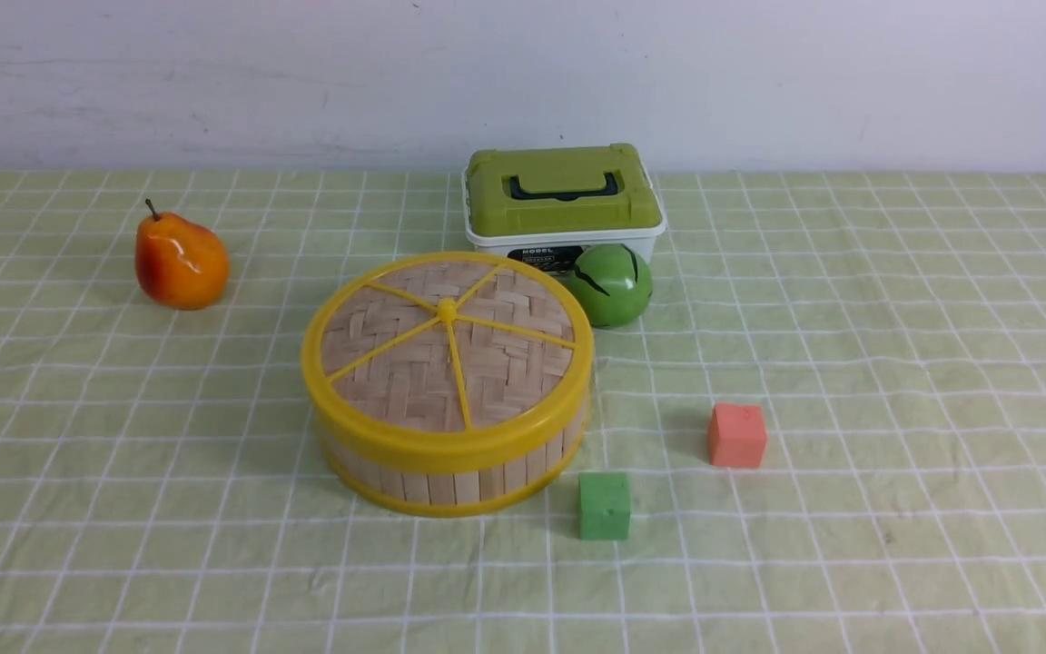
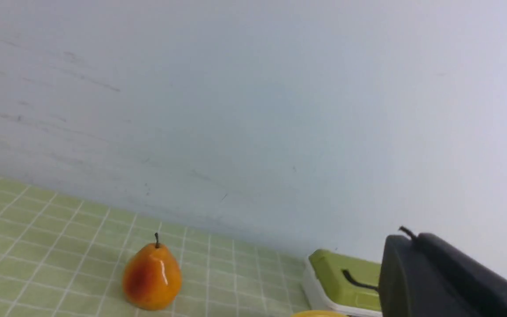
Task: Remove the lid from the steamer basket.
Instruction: Use the left arm to lift the lid of the steamer
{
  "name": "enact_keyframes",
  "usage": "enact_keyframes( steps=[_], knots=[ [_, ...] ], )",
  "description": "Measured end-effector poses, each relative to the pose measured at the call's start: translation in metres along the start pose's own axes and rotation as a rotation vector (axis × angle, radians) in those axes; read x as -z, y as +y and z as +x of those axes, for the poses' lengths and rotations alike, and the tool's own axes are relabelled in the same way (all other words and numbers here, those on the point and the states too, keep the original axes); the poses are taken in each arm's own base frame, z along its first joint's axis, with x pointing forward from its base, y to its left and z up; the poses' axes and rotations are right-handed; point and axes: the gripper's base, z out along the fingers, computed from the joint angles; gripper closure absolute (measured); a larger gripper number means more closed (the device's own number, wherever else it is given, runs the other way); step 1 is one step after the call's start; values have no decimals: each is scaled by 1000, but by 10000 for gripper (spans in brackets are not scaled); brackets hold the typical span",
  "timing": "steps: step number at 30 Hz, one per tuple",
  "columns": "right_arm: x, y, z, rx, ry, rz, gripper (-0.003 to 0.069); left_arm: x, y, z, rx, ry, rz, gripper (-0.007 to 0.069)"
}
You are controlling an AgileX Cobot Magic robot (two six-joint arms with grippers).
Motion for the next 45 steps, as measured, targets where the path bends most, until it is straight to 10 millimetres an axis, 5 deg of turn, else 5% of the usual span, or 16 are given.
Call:
enact_keyframes(
  steps=[1,9,13,19,24,27,32,38,45],
  knots=[
    [0,0,0,0,0,0,418,-3,1,2,0,13,-5,637],
    [0,0,0,0,0,0,418,-123,-9,-14,19,384,-106,637],
    [0,0,0,0,0,0,418,-167,-16,-18,31,589,-121,637],
    [0,0,0,0,0,0,418,-234,-25,3,47,906,-92,637],
    [0,0,0,0,0,0,418,-265,-52,36,-36,1116,-38,637],
    [0,0,0,0,0,0,418,-282,-93,73,-194,1227,24,624],
    [0,0,0,0,0,0,418,-297,-130,117,-387,1276,49,468],
    [0,0,0,0,0,0,418,-314,-140,158,-516,1253,8,277],
    [0,0,0,0,0,0,418,-325,-130,194,-535,1277,-38,293]
  ],
)
